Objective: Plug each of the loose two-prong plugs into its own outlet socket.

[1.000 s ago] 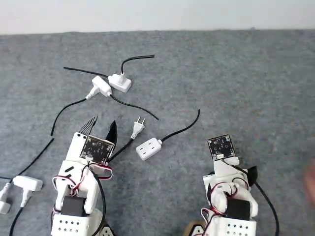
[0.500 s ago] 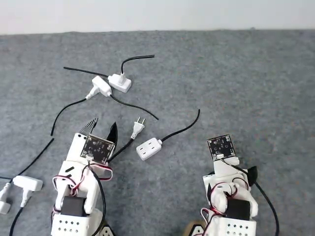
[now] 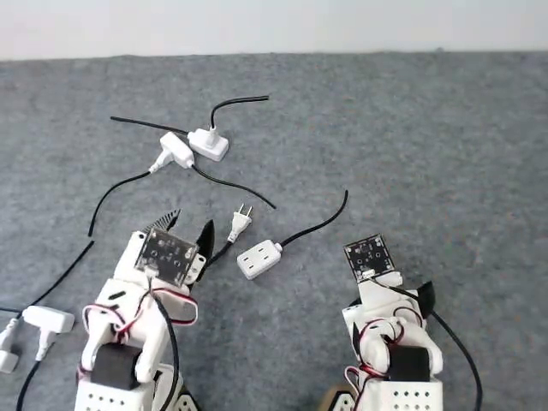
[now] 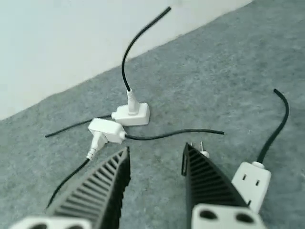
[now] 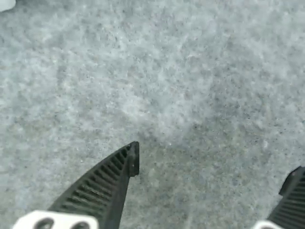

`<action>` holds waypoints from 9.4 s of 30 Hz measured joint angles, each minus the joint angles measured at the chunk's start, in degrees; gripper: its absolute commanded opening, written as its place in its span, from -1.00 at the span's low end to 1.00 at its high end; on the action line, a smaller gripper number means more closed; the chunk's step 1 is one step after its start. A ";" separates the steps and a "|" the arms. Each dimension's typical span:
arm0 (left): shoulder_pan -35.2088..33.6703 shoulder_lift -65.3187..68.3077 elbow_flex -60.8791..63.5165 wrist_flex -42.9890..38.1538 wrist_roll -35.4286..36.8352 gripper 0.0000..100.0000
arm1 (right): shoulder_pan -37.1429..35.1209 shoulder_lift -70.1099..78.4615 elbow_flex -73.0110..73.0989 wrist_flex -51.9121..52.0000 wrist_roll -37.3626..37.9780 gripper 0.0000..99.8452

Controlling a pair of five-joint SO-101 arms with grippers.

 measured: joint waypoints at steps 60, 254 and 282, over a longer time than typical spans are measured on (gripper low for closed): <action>8.26 104.00 -57.93 3.60 -1.58 -0.62 | -0.53 0.09 0.00 -14.77 -0.18 -0.10; 13.89 -2.90 -14.68 19.78 -9.23 -0.98 | -42.11 47.21 -58.64 11.16 12.48 -0.10; 13.89 -2.90 -14.68 19.78 -9.76 -0.98 | -39.56 47.12 -82.73 23.21 12.84 -0.23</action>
